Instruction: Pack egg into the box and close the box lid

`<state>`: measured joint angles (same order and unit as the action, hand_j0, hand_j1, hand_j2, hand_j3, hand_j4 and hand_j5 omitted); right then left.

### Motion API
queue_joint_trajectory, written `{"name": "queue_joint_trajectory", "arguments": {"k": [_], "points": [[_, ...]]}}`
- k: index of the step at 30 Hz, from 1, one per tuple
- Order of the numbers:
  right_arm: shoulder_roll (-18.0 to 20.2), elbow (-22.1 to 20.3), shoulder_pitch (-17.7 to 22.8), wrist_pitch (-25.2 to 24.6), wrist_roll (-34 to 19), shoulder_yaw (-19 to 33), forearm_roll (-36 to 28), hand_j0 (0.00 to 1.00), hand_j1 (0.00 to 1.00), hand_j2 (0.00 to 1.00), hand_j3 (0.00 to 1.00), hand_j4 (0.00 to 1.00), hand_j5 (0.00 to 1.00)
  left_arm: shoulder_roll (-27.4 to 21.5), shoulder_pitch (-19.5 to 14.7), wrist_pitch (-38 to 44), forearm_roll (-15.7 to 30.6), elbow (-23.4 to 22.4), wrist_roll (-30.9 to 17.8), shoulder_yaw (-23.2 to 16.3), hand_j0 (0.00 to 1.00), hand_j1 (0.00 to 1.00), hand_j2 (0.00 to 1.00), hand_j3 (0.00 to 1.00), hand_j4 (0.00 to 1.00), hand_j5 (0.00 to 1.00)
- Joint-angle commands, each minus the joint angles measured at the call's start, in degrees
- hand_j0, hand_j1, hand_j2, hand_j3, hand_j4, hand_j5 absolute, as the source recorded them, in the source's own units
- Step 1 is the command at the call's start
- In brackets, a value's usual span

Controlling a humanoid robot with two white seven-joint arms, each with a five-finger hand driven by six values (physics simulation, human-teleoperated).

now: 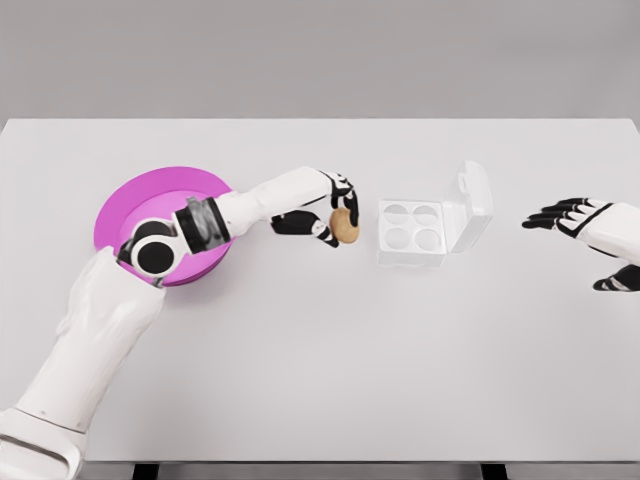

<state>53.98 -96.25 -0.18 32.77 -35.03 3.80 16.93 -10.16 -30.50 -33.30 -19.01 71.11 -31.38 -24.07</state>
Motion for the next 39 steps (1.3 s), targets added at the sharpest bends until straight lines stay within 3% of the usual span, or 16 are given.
{"name": "queue_joint_trajectory", "arguments": {"k": [1,22,39], "points": [[-0.02,1.07,0.26,0.27,0.03,2.09,0.03,1.0,1.0,1.0,1.0,1.0,1.0,0.67,-0.09,0.16,-0.15,-0.27,0.0,-0.02,0.33,0.33,0.33,0.33,0.33,0.33],[-0.02,3.62,0.53,2.23,0.03,4.46,0.03,1.0,1.0,1.0,1.0,1.0,1.0,5.5,-2.46,0.07,-4.99,-2.47,-0.35,-0.28,0.31,0.31,0.31,0.31,0.31,0.31],[-0.02,5.11,1.49,2.23,0.03,5.43,0.03,1.0,1.0,1.0,1.0,1.0,1.0,10.16,-6.33,-0.19,-8.59,-9.23,-0.44,-0.37,0.31,0.31,0.31,0.31,0.31,0.31]]}}
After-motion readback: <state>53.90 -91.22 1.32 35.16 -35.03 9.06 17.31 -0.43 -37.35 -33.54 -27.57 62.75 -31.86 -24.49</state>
